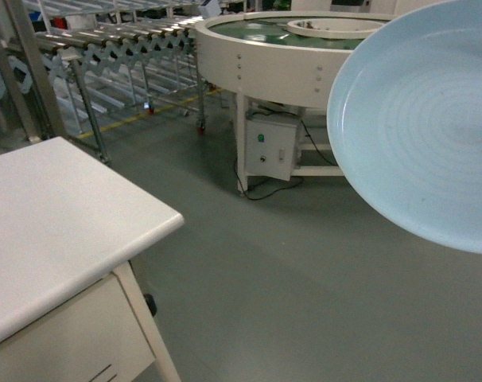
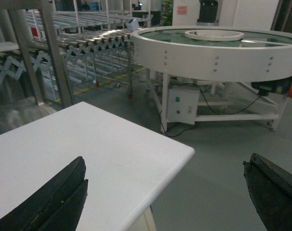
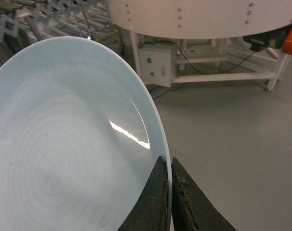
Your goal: Place blue tray on left shelf second layer neatly
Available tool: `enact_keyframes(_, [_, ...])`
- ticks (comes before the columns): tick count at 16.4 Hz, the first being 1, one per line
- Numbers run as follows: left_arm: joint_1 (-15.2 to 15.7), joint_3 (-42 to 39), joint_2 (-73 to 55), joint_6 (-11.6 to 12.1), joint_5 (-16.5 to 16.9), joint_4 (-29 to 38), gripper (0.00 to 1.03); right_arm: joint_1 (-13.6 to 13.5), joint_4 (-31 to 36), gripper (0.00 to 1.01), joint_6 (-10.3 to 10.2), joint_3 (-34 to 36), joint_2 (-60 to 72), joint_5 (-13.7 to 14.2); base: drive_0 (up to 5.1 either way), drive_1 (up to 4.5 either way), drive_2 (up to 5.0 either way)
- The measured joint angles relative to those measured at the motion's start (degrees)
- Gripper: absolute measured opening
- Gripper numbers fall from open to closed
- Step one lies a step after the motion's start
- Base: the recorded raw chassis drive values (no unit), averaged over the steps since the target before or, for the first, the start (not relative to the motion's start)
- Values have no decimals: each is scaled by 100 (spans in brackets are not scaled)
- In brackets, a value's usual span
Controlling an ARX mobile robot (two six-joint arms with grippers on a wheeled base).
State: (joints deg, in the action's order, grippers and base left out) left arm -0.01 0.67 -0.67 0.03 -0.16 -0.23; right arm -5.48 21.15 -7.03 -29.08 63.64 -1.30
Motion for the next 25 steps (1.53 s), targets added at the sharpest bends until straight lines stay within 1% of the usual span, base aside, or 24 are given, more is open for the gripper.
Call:
enact_keyframes(6, [0,0,0,0,15,7,98,22,11,2,2,4,0,28,-160,-160,-160])
enact_keyframes(25, [0,0,0,0,4,0,98,22,-9,2,0,7,0,26,190,-36,-645])
